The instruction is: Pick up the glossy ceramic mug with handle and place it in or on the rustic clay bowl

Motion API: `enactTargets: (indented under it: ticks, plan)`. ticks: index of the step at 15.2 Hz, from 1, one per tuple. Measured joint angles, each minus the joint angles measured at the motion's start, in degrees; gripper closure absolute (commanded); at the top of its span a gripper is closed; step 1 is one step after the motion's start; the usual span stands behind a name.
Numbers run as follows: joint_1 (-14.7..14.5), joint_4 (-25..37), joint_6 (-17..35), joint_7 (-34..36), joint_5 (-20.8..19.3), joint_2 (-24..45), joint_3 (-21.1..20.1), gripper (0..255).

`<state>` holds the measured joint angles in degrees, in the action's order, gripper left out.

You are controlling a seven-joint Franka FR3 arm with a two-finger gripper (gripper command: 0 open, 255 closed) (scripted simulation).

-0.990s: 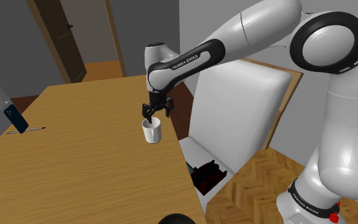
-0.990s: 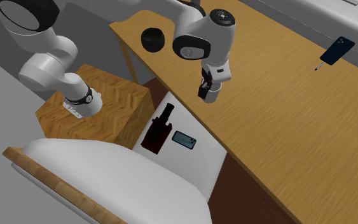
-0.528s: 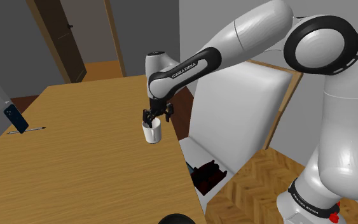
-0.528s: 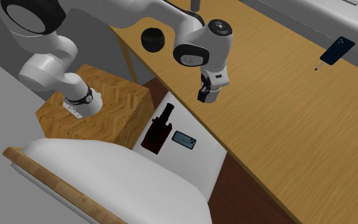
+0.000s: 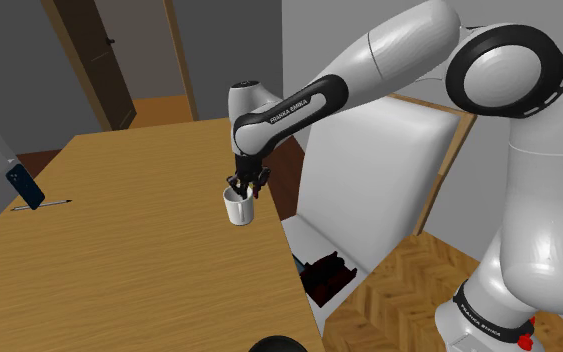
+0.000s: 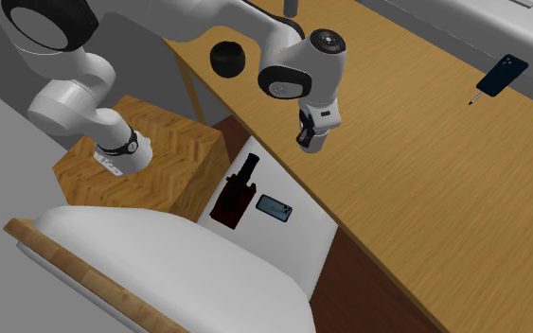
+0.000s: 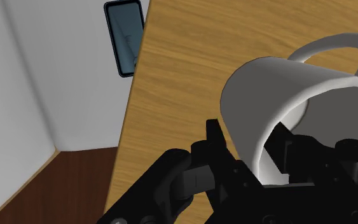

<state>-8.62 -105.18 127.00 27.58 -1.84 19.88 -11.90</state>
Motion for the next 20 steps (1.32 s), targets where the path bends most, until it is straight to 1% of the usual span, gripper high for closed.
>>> enactTargets:
  ticks: [9, 20]
  plan:
    - [0.02, 0.12, -0.32, -0.03, 0.05, -0.19, -0.02, 255]
    - [0.26, 4.06, -7.33, -0.32, 0.80, -3.35, -0.30, 255]
